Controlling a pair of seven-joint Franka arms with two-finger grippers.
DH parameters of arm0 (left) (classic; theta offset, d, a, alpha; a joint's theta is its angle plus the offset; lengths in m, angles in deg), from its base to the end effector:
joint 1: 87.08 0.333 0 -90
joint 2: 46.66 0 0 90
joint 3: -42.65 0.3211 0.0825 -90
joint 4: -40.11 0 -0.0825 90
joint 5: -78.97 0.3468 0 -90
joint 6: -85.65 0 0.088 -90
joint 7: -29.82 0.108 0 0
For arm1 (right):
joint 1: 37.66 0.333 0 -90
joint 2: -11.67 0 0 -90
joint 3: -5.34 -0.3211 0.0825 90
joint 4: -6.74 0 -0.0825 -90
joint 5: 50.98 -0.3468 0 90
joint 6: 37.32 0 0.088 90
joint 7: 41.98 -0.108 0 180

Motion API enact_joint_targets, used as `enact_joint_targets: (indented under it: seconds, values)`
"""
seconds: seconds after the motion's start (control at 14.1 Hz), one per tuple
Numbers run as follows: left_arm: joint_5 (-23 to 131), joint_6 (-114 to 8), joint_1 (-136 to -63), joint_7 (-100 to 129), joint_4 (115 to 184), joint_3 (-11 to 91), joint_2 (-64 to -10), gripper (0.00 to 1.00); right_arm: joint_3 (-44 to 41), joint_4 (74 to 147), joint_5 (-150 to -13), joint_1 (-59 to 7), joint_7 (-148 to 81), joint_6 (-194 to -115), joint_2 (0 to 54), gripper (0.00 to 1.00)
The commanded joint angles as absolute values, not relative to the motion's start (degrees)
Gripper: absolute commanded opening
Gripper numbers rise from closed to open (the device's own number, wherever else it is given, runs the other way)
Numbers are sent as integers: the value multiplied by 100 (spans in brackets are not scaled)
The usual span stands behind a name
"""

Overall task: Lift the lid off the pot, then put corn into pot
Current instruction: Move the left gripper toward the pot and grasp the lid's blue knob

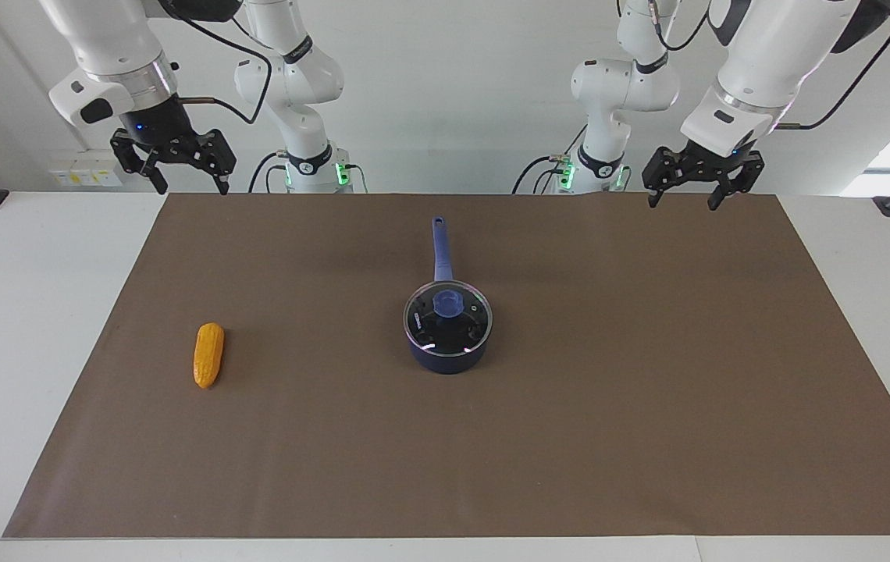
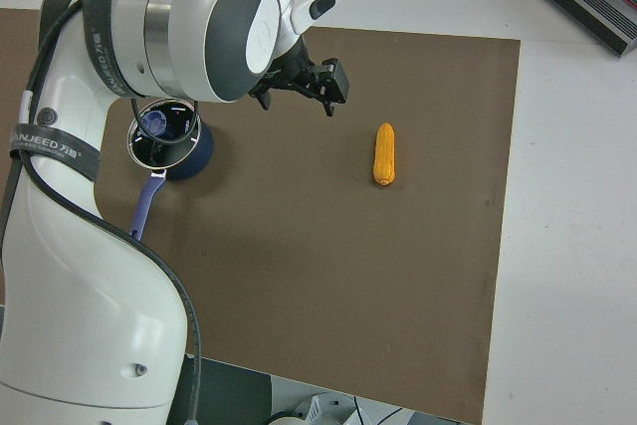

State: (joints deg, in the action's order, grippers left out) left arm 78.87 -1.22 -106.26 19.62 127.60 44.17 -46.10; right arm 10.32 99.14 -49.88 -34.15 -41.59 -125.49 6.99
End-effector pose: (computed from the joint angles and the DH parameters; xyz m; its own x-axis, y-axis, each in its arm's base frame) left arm 0.4908 -0.1566 0.6377 0.9913 -0.1299 -0.0205 -0.1299 -0.9915 -0.0022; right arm 0.4879 -0.0167 0.6485 0.9998 -0.0192 0.0075 -0.0193 -0.9997 0.0122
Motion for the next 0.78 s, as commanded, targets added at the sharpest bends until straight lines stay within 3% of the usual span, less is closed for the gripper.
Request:
enact_joint_targets:
  seconds: [0.0,0.71]
  values:
    - [7888,-294,-10896,1813,12888,4502,-4658,100,1044,9982,-5098,-3414,-4154,-12557,631,100]
    - [7888,-592,-11722,725,12879,4502,-4535,100,1044,9982,-5098,-3414,-4154,-12557,631,100]
